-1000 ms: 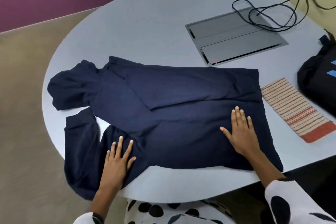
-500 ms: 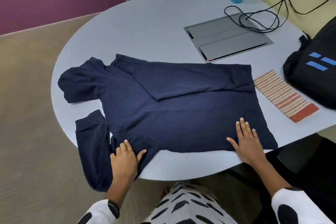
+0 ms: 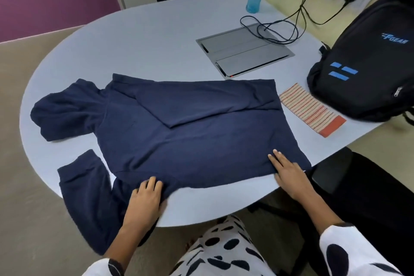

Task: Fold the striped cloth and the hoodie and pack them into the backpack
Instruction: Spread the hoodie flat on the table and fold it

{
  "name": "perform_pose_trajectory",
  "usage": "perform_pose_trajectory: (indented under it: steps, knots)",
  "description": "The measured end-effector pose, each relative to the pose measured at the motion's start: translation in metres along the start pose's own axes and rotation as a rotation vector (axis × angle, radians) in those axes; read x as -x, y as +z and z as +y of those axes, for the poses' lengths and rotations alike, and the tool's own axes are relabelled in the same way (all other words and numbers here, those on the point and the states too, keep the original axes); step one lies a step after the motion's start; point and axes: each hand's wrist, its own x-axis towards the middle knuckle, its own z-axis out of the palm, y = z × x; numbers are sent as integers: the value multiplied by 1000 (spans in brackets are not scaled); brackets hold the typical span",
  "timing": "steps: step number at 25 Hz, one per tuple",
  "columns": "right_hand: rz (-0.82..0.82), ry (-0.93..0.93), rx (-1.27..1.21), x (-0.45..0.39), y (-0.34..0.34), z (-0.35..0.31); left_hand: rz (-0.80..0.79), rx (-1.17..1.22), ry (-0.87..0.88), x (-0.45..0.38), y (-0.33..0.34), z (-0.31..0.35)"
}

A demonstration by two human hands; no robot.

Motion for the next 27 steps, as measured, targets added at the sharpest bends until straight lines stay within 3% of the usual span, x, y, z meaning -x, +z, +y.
perform_pose_trajectory:
  steps: [3, 6, 9, 14, 15, 19, 27]
  knots:
    - [104, 92, 57, -8, 1, 13, 144, 16, 5, -2, -2, -15]
    - [252, 185, -44, -17, -20, 21, 248, 270, -136, -22, -29, -33]
    - [363, 346, -494, -37, -56, 32, 259, 496, -249, -64, -80, -48]
    - [381, 498, -1409, -83, -90, 64, 171, 586, -324, -136, -142, -80]
    - [362, 518, -1493, -93, -93, 69, 158, 586, -333, -151, -149, -85]
    - [330, 628, -1519, -143, -101, 69, 130, 511, -319, -214, -161, -93]
    - [326, 810, -1299, -221, -69, 68, -50, 206, -306, -314, -119, -115]
